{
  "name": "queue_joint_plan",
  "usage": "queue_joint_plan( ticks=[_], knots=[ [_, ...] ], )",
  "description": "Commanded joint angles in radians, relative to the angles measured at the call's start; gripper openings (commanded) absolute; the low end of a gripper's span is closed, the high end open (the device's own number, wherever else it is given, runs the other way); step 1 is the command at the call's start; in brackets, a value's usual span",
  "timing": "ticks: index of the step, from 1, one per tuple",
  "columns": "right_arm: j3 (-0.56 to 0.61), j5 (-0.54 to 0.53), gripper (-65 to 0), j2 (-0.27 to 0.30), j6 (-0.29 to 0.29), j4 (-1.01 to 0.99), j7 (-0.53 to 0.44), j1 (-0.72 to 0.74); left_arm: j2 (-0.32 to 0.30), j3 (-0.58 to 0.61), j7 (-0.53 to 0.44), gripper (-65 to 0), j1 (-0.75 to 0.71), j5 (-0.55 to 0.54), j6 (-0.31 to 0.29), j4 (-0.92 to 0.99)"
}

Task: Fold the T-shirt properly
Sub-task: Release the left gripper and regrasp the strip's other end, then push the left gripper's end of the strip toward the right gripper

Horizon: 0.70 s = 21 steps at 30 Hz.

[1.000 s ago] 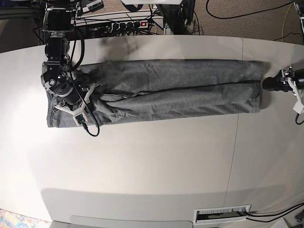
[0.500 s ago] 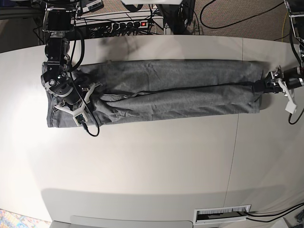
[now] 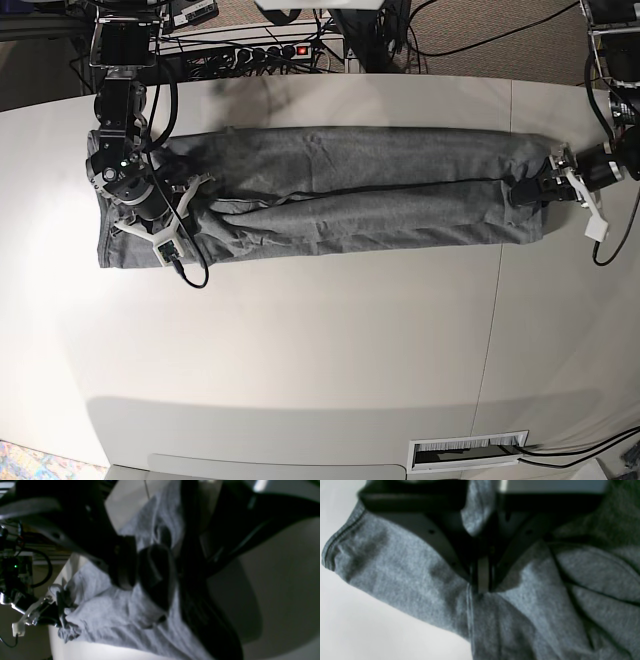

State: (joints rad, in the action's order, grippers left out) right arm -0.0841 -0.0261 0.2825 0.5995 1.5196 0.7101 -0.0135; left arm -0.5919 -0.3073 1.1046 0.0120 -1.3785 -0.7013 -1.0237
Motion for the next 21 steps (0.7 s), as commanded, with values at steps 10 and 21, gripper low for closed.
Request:
queue_joint_plan(
  ticks=[10,21],
  knots=[
    [-0.003,0.041,-65.0,0.014,-0.002,-0.003,0.067,-0.003,-0.021,-0.003,0.02,-65.0,0.005,-0.066,0.003,-0.01],
    [0.01,-0.019,-65.0,0.014,-0.001,-0.003,0.06,-0.003,-0.031,-0.003,0.107,-65.0,0.021,-0.105,0.003,-0.177]
  ],
)
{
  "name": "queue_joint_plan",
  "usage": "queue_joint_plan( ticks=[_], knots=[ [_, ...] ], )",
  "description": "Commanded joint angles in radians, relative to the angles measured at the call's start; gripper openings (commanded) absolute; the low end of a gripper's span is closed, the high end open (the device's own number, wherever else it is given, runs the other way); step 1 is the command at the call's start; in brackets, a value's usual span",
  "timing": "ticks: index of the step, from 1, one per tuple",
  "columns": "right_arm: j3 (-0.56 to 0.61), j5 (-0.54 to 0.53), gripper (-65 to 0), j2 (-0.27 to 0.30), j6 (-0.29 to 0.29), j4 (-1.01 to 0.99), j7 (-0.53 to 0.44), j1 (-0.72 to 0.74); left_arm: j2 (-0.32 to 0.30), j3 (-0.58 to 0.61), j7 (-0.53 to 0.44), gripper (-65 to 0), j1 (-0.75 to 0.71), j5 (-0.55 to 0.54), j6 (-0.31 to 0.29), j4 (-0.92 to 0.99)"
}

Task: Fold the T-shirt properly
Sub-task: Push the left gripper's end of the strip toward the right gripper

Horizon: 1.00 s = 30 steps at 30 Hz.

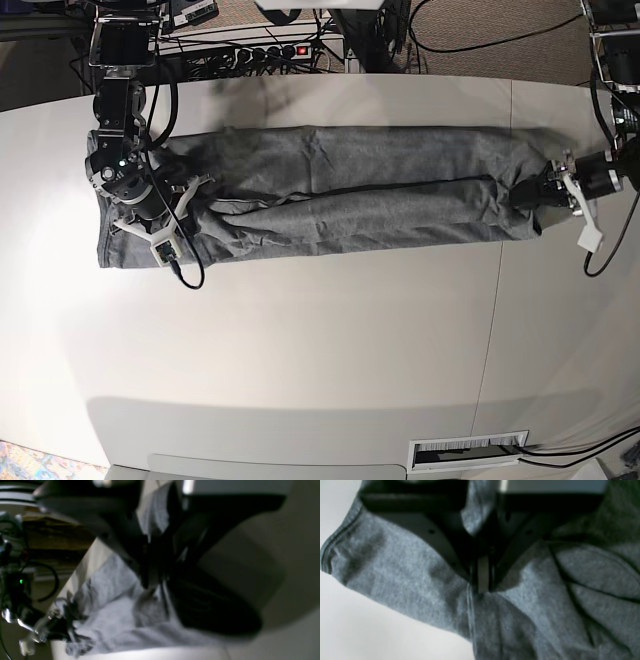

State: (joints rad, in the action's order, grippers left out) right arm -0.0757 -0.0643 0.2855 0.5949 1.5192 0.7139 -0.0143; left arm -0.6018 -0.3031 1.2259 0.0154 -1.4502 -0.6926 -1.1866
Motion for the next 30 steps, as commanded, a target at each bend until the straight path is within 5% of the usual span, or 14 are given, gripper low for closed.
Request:
queue_joint_plan(
  ticks=[1,5,13,21,30],
  knots=[
    [0.011,0.019,-65.0,0.011,0.003,-0.003,0.056,-0.002,-0.018,-0.007,-0.013,-65.0,0.018,-0.033,-0.006,-0.047],
    [0.078,0.022,-65.0,0.011,0.003,-0.003,0.054,-0.002,0.006,-0.007,0.009,-65.0,0.018,-0.033,-0.006,-0.195],
    [0.18,0.039,-65.0,0.009,0.002,-0.003,0.027,0.001,0.152,0.024,0.023,-65.0,0.003,-0.033,-0.006,-0.5],
    [0.179,0.039,-65.0,0.008,0.002,-0.003,0.053,0.001,0.302,0.154,-0.009,-65.0,-0.005,-0.033,-0.006,-0.521],
    [0.179,0.039,-65.0,0.009,0.002,-0.002,0.056,0.001,0.336,0.234,-0.266,-65.0,-0.004,0.369,-0.006,-0.476]
  ],
)
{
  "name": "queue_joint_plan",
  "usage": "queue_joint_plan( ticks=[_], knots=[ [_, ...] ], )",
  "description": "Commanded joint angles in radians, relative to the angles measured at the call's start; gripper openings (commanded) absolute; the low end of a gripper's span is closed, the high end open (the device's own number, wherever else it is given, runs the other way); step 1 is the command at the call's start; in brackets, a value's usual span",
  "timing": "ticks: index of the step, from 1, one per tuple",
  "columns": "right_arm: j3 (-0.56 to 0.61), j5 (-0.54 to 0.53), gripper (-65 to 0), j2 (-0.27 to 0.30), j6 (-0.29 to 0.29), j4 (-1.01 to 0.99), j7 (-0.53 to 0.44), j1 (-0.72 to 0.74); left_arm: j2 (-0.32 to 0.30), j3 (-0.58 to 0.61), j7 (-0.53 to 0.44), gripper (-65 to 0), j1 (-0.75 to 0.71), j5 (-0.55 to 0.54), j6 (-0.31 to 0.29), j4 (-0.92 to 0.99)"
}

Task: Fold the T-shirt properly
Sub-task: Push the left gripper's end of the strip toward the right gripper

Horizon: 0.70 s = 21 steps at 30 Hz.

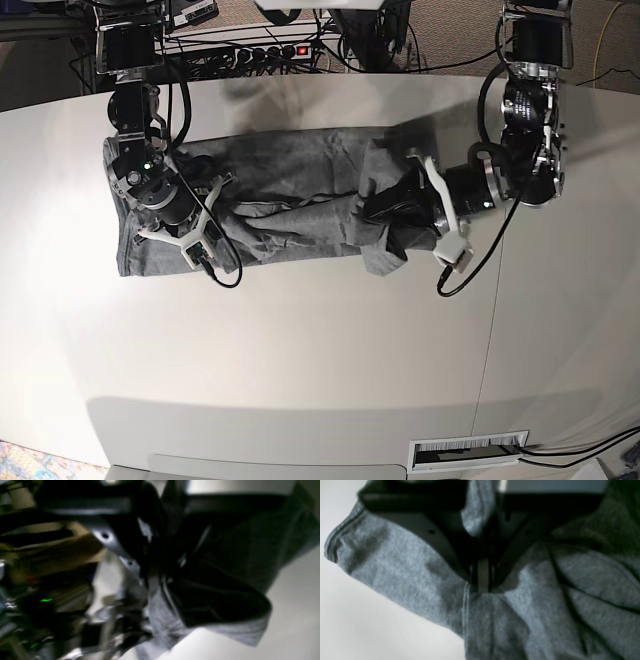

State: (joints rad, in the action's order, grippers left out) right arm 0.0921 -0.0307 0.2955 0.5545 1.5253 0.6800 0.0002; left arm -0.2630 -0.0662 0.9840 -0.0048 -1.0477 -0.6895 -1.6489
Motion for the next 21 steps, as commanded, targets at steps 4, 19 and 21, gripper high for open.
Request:
queue_joint_plan(
  ticks=[4,19,21],
  knots=[
    [0.011,0.005,-65.0,-0.001,0.043,-0.008,0.09,-0.014,-0.003,-0.003,-0.041,-45.2,0.019,0.05,-0.009,-0.013],
    [0.011,0.03,-65.0,-0.001,0.042,-0.008,0.077,-0.013,-0.006,-0.003,-0.027,-41.4,0.019,0.008,-0.009,-0.013],
    [0.011,0.043,-65.0,-0.001,0.04,-0.006,0.077,-0.013,-0.006,-0.003,-0.026,-47.5,0.019,0.01,-0.009,-0.013]
  ],
)
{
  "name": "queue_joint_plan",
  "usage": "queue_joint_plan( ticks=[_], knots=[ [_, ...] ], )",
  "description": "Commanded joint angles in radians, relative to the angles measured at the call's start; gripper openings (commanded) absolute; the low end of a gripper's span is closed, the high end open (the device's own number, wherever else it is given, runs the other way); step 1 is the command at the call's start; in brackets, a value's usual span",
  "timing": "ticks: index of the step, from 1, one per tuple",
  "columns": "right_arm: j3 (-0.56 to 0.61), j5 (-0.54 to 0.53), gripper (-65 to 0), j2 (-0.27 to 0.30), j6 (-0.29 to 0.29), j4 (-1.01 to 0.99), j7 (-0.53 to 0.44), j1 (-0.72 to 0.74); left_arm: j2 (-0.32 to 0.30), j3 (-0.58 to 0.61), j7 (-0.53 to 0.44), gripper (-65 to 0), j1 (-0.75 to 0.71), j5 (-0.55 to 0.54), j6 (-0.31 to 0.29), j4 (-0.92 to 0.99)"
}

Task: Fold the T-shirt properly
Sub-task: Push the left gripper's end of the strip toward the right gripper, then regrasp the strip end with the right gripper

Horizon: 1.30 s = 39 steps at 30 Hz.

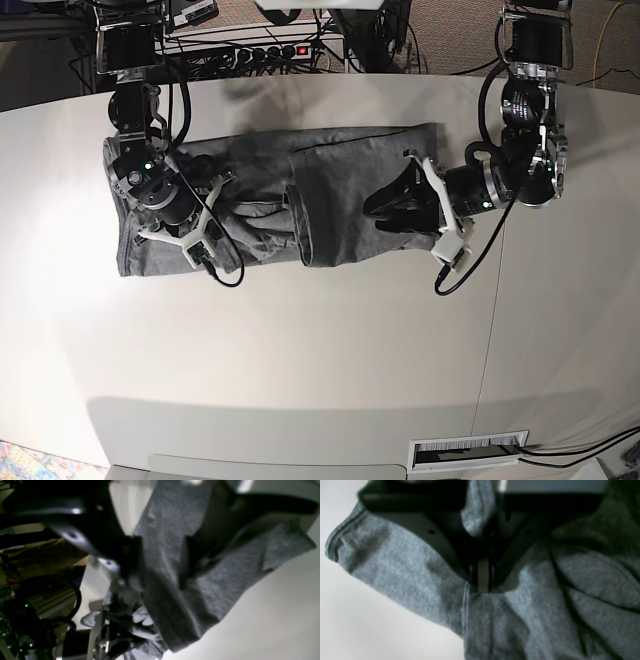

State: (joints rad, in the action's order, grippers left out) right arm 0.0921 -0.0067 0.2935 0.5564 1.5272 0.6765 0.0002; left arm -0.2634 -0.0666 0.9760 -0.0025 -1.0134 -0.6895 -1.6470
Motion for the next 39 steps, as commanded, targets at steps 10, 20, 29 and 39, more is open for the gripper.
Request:
queue_joint_plan(
  ticks=[10,20,29,39],
  knots=[
    [-0.087,-0.011,-65.0,0.003,0.038,0.158,0.187,-0.009,-0.006,-0.003,-0.133,-65.0,0.016,0.309,0.008,-0.014],
    [-0.377,-0.17,-65.0,0.016,0.039,0.291,0.391,-0.021,-0.005,-0.001,-0.171,-65.0,0.005,0.362,0.064,0.187],
    [-0.489,-0.22,-38.2,0.15,0.039,0.29,0.464,-0.129,-0.026,-0.001,-0.23,-65.0,0.005,0.437,0.061,0.319],
    [-0.642,-0.617,-37.5,0.147,0.04,0.29,0.48,-0.159,-0.028,-0.001,-0.236,-65.0,0.003,0.427,0.061,0.319]
  ],
)
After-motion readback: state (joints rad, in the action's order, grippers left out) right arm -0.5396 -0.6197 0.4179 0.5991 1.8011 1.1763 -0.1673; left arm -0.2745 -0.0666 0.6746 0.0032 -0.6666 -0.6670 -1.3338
